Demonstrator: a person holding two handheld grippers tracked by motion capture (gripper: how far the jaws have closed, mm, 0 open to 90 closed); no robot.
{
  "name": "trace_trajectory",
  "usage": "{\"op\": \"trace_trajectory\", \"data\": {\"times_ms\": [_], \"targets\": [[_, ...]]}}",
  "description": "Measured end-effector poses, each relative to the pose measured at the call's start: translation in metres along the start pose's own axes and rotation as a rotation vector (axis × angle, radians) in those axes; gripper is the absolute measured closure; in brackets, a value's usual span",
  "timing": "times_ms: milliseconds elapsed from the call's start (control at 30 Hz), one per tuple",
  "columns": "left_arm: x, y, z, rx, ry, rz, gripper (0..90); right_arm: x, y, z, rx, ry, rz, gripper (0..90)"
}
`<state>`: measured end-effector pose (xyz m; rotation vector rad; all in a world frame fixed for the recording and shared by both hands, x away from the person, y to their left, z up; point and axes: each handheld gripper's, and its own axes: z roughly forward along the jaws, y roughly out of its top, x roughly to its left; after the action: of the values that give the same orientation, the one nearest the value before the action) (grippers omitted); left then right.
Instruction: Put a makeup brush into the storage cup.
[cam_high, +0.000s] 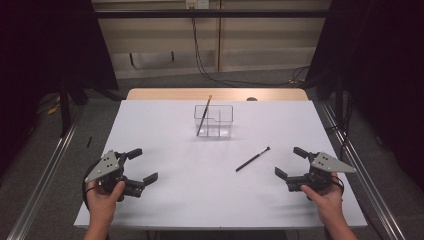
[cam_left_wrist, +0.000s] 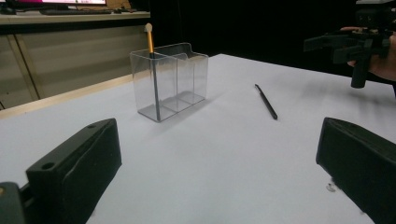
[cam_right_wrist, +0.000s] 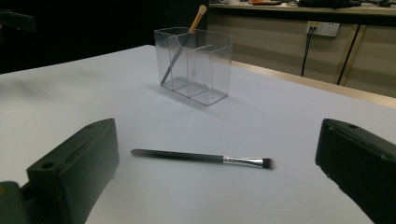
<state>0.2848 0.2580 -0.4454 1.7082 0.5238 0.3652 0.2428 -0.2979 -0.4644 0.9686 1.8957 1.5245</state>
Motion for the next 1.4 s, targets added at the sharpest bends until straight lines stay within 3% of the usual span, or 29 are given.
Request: {"op": "trace_trajectory", "data": {"times_ms": [400,700,1400], "targets": [[0.003,0.002,0.005,-0.016,0.002,-0.011,0.0,-0.006,0.009,0.002,-0.008,-0.019,0.012,0.0],[0.002,0.002,0.007,-0.001,-0.01,0.009,0.0,-0.007,0.01,0.009,0.003,-0.032,0.026,0.0],[0.001,0.003,0.006,-0.008,-0.016,0.012,0.0,-0.007,0.022,0.044,0.051,-0.045,0.062,0.0]]}}
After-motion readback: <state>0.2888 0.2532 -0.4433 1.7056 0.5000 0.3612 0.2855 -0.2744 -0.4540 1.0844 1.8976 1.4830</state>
